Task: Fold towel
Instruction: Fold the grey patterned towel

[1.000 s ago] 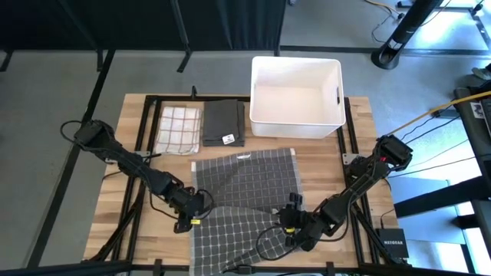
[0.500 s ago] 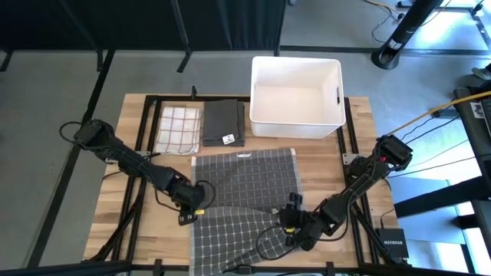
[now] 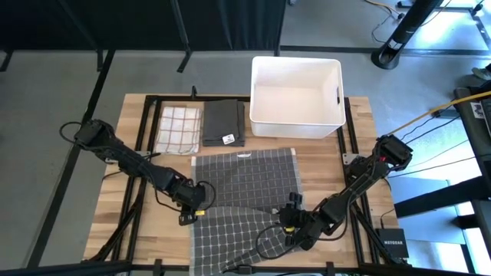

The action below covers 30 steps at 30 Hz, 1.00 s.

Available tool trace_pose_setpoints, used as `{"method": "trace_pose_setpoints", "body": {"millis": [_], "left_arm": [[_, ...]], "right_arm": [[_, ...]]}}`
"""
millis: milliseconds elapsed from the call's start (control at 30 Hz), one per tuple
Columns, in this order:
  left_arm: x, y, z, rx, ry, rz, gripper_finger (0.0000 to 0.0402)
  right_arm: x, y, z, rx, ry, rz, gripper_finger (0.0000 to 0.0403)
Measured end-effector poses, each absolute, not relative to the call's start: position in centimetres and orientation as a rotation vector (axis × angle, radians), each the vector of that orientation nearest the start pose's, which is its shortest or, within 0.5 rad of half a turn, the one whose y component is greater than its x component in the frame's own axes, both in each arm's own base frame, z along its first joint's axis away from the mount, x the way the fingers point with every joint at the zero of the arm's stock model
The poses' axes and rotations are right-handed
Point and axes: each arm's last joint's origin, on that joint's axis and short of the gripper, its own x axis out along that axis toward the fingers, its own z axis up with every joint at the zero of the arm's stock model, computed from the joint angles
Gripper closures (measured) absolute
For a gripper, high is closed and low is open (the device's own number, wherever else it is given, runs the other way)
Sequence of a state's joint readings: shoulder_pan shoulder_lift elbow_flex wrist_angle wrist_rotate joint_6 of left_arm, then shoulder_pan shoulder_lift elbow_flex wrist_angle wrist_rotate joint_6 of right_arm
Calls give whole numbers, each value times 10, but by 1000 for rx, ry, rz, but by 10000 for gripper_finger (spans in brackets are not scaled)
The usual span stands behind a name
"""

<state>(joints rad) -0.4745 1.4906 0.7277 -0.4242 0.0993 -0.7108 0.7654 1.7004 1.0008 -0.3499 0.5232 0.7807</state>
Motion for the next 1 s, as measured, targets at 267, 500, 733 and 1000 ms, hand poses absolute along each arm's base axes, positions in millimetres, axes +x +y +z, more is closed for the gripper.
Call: {"method": "trace_pose_setpoints", "body": {"millis": [267, 500, 733, 1000], "left_arm": [[224, -123, 147, -372, 1299, -86, 270], [222, -122, 143, -355, 1338, -68, 270], [224, -127, 145, -417, 1343, -165, 270], [235, -131, 153, -404, 1199, -248, 270]], "right_arm": [[244, 214, 172, 84, 856, -128, 240], [244, 214, 172, 85, 854, -127, 240], [244, 214, 172, 86, 853, -127, 240], [244, 214, 172, 81, 853, -125, 240]]}}
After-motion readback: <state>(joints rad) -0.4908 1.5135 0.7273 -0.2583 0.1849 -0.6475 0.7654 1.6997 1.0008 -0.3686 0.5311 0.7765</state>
